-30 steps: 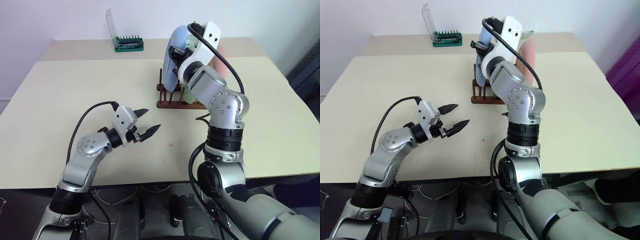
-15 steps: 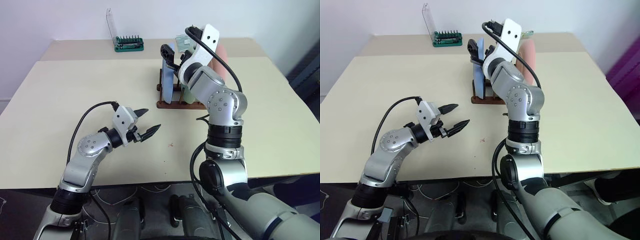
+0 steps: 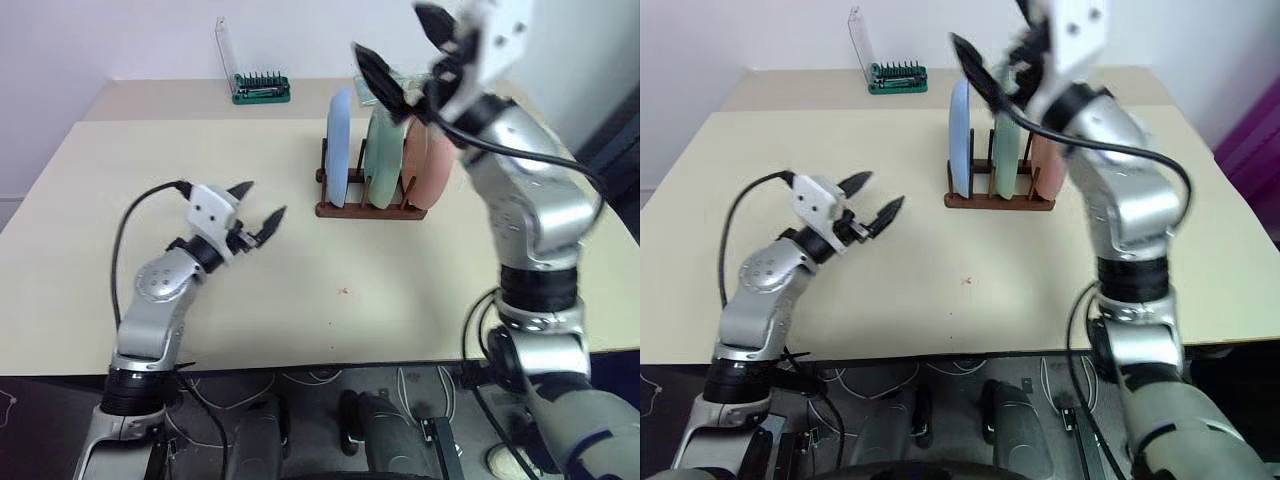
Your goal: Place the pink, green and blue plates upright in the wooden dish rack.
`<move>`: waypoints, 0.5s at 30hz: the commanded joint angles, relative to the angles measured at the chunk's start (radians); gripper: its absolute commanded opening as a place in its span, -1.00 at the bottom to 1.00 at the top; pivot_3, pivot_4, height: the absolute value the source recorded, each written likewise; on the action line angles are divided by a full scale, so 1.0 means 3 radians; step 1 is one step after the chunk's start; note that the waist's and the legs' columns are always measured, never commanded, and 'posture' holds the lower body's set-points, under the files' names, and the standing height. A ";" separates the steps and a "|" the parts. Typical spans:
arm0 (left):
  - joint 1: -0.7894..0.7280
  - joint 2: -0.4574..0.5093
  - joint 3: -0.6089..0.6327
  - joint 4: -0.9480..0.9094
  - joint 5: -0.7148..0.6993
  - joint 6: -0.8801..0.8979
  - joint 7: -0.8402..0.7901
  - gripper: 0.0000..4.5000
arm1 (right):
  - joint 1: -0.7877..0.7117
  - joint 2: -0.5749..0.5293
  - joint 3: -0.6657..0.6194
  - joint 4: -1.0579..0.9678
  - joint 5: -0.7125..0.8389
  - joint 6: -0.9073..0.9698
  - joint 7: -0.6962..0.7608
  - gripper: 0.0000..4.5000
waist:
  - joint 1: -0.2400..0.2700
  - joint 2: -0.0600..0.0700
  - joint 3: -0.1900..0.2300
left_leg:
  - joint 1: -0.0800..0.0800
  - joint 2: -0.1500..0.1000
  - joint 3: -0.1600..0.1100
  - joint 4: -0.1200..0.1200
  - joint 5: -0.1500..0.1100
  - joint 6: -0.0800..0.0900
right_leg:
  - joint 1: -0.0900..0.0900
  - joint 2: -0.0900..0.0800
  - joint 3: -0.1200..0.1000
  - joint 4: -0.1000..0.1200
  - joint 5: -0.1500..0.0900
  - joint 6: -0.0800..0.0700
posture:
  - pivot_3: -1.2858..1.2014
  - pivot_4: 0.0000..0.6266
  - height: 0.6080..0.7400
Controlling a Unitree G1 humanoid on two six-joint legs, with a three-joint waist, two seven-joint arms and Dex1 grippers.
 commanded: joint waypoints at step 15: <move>0.0449 0.0329 0.0076 0.0321 0.0207 -0.0073 -0.0184 0.61 | 0.1490 -0.0739 -0.0377 0.1001 -0.0293 -0.0546 0.0945 0.98 | -0.0021 0.0016 0.0009 | 0.0022 0.0000 0.0003 -0.0007 -0.0010 -0.0007 | 0.0009 -0.0004 0.0004 -0.0012 -0.0002 -0.0010 | 0.03 -0.52 0.84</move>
